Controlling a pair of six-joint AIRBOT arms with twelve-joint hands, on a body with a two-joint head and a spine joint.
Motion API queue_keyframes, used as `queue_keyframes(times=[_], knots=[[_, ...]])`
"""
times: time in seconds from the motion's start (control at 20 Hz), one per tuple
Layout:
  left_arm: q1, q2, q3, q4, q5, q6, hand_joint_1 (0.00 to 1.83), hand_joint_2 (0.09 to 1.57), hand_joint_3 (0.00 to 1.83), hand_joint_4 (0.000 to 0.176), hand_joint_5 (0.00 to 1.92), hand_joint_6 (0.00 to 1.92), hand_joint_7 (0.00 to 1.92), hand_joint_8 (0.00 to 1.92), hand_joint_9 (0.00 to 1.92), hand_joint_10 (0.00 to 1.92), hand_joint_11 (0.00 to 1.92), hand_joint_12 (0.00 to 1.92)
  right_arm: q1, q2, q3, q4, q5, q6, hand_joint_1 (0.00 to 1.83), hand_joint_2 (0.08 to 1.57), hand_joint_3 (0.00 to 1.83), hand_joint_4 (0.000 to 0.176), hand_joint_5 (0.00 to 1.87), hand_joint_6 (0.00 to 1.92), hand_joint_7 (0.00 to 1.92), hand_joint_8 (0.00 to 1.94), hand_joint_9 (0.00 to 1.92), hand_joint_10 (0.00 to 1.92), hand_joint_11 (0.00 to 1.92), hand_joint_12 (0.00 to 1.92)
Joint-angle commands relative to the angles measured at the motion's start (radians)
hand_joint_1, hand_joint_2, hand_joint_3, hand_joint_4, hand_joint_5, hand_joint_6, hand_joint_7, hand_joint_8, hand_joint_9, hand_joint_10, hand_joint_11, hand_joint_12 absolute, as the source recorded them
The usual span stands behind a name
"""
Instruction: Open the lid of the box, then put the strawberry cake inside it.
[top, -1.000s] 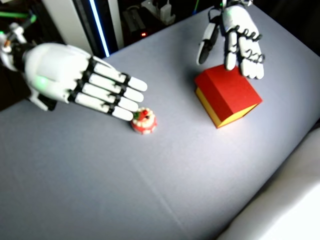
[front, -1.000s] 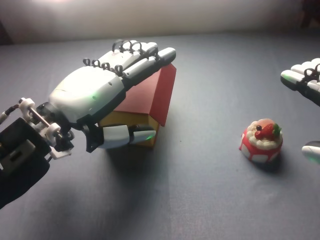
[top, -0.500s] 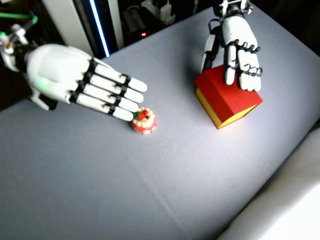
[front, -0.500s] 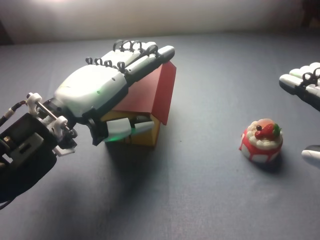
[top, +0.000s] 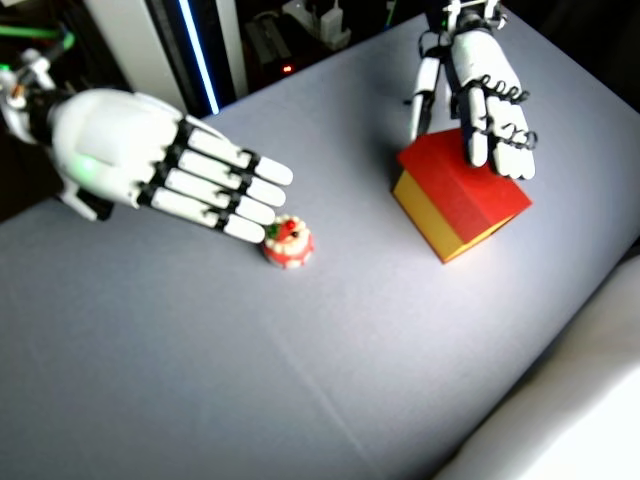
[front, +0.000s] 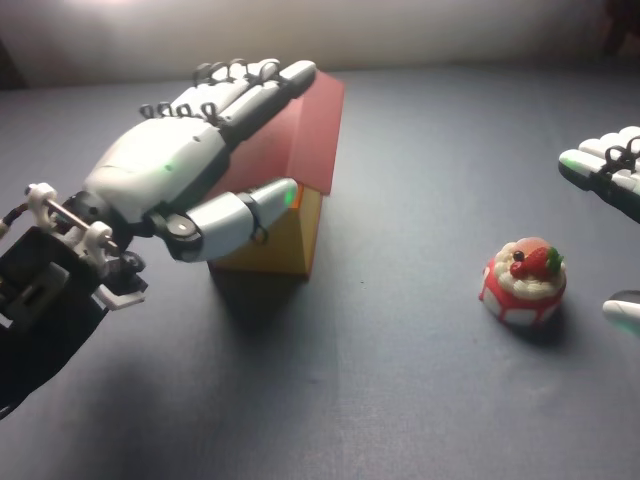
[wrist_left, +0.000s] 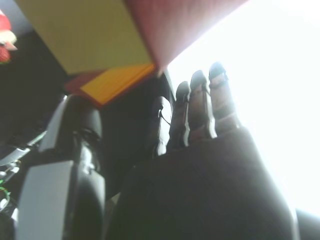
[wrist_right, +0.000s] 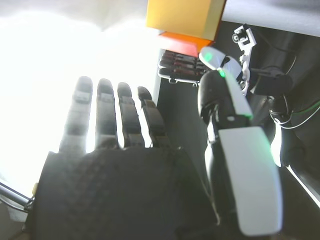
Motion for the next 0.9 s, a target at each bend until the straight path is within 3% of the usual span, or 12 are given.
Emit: queue_keyframes(times=[0.0, 0.05, 0.15, 0.2, 0.25, 0.3, 0.35, 0.45, 0.55, 0.75, 0.8, 0.85], knots=[[-0.002, 0.013, 0.004, -0.002, -0.158, -0.009, 0.18, 1.48, 0.02, 0.13, 0.0, 0.0, 0.0, 0.0, 0.0, 0.0, 0.0, 0.0, 0.005, 0.001, 0.003, 0.001, 0.128, 0.007, 0.51, 1.31, 0.0, 0.0, 0.0, 0.0, 0.0, 0.0, 0.0, 0.0, 0.0, 0.0], [0.002, 0.014, 0.004, -0.012, -0.17, -0.011, 0.18, 1.48, 0.02, 0.13, 0.0, 0.0, 0.0, 0.0, 0.0, 0.0, 0.0, 0.0, 0.005, 0.001, 0.003, 0.002, 0.128, 0.007, 0.51, 1.31, 0.0, 0.0, 0.0, 0.0, 0.0, 0.0, 0.0, 0.0, 0.0, 0.0], [0.015, 0.021, 0.004, -0.043, -0.203, -0.017, 0.02, 1.47, 0.01, 0.147, 0.0, 0.0, 0.0, 0.0, 0.0, 0.0, 0.0, 0.0, 0.005, 0.001, 0.003, 0.003, 0.128, 0.007, 0.51, 1.3, 0.0, 0.0, 0.0, 0.0, 0.0, 0.0, 0.0, 0.0, 0.0, 0.0], [0.019, 0.023, 0.004, -0.05, -0.214, -0.021, 0.04, 1.47, 0.01, 0.126, 0.0, 0.0, 0.0, 0.0, 0.0, 0.0, 0.0, 0.0, 0.005, 0.001, 0.003, 0.003, 0.128, 0.007, 0.51, 1.31, 0.0, 0.0, 0.0, 0.0, 0.0, 0.0, 0.0, 0.0, 0.0, 0.0], [0.021, 0.026, 0.004, -0.056, -0.223, -0.024, 0.04, 1.47, 0.01, 0.126, 0.0, 0.0, 0.0, 0.0, 0.0, 0.0, 0.0, 0.0, 0.005, 0.001, 0.003, 0.004, 0.128, 0.007, 0.51, 1.31, 0.0, 0.0, 0.0, 0.0, 0.0, 0.0, 0.0, 0.0, 0.0, 0.0], [0.022, 0.027, 0.004, -0.063, -0.234, -0.027, 0.06, 1.48, 0.01, 0.105, 0.0, 0.0, 0.0, 0.0, 0.0, 0.0, 0.0, 0.0, 0.004, 0.001, 0.003, 0.004, 0.128, 0.007, 0.52, 1.3, 0.0, 0.0, 0.0, 0.0, 0.0, 0.0, 0.0, 0.0, 0.0, 0.0], [0.022, 0.03, 0.004, -0.07, -0.238, -0.027, 0.12, 1.47, 0.0, 0.132, 0.0, 0.0, 0.0, 0.0, 0.0, 0.0, 0.0, 0.0, 0.004, 0.001, 0.003, 0.005, 0.129, 0.007, 0.52, 1.31, 0.0, 0.0, 0.0, 0.0, 0.0, 0.0, 0.0, 0.0, 0.0, 0.0], [0.025, 0.034, 0.005, -0.09, -0.256, -0.027, 0.13, 1.46, 0.0, 0.132, 0.0, 0.0, 0.0, 0.0, 0.0, 0.0, 0.0, 0.0, 0.004, 0.001, 0.003, 0.005, 0.13, 0.007, 0.53, 1.31, 0.0, 0.0, 0.0, 0.0, 0.0, 0.0, 0.0, 0.0, 0.0, 0.0], [0.038, 0.041, 0.005, -0.121, -0.29, -0.037, 0.03, 1.43, 0.0, 0.172, 0.0, 0.0, 0.0, 0.0, 0.0, 0.0, 0.0, 0.0, 0.004, 0.001, 0.003, 0.005, 0.131, 0.007, 0.51, 1.31, 0.0, 0.0, 0.0, 0.0, 0.0, 0.0, 0.0, 0.0, 0.0, 0.0], [0.064, 0.058, 0.003, -0.184, -0.372, -0.057, 0.13, 1.41, 0.0, 0.176, 0.0, 0.0, 0.0, 0.0, 0.0, 0.0, 0.0, 0.0, 0.001, 0.001, 0.003, 0.009, 0.131, 0.007, 0.49, 1.31, 0.0, 0.0, 0.0, 0.0, 0.0, 0.0, 0.0, 0.0, 0.0, 0.0], [0.07, 0.063, 0.002, -0.197, -0.384, -0.059, 0.1, 1.4, 0.0, 0.153, 0.0, 0.0, 0.0, 0.0, 0.0, 0.0, 0.0, 0.0, 0.001, 0.001, 0.003, 0.009, 0.131, 0.007, 0.51, 1.3, 0.0, 0.0, 0.0, 0.0, 0.0, 0.0, 0.0, 0.0, 0.0, 0.0], [0.074, 0.066, 0.002, -0.21, -0.393, -0.061, 0.06, 1.39, 0.0, 0.167, 0.0, 0.0, 0.0, 0.0, 0.0, 0.0, 0.0, 0.0, 0.0, 0.001, 0.003, 0.01, 0.131, 0.007, 0.53, 1.3, 0.0, 0.0, 0.0, 0.0, 0.0, 0.0, 0.0, 0.0, 0.0, 0.0]])
